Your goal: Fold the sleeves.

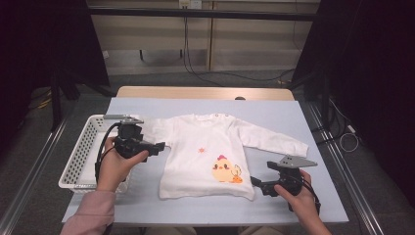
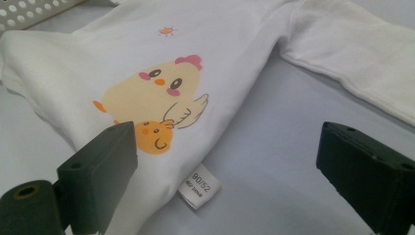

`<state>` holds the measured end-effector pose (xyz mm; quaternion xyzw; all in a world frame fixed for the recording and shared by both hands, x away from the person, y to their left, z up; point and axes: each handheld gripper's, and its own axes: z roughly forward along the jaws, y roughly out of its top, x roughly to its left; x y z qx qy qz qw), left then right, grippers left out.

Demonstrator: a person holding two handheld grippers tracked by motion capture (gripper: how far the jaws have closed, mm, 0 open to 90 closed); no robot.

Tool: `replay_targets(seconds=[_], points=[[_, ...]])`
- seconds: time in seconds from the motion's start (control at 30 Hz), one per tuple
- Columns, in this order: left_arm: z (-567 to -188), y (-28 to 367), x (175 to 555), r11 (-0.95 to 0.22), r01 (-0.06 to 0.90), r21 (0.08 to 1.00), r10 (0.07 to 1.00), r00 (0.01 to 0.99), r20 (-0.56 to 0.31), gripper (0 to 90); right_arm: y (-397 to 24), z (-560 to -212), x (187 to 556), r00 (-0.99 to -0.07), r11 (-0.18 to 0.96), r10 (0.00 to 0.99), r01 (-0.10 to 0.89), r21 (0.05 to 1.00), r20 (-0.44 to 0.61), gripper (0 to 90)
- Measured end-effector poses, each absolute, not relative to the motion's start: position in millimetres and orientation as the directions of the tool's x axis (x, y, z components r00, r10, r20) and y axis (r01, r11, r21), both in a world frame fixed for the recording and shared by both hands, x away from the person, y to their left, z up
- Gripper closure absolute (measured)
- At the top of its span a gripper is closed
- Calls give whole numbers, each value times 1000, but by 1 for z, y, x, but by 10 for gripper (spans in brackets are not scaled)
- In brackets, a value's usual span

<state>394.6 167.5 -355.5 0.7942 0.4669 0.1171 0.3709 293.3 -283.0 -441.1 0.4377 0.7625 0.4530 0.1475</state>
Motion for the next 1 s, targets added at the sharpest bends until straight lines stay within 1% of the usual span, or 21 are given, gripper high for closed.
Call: replay_targets(seconds=[0.37, 0.67, 1.0], points=[[-350, 185, 407, -267, 666, 696, 857, 495, -145, 120, -283, -440, 292, -576, 208, 799, 535, 819, 173, 81], [-350, 203, 415, -213, 683, 698, 879, 446, -168, 120, -284, -440, 292, -575, 206, 801, 528, 824, 168, 81], [-351, 219, 425, -172, 696, 697, 906, 390, -166, 120, -284, -440, 292, -577, 209, 800, 527, 823, 166, 82]])
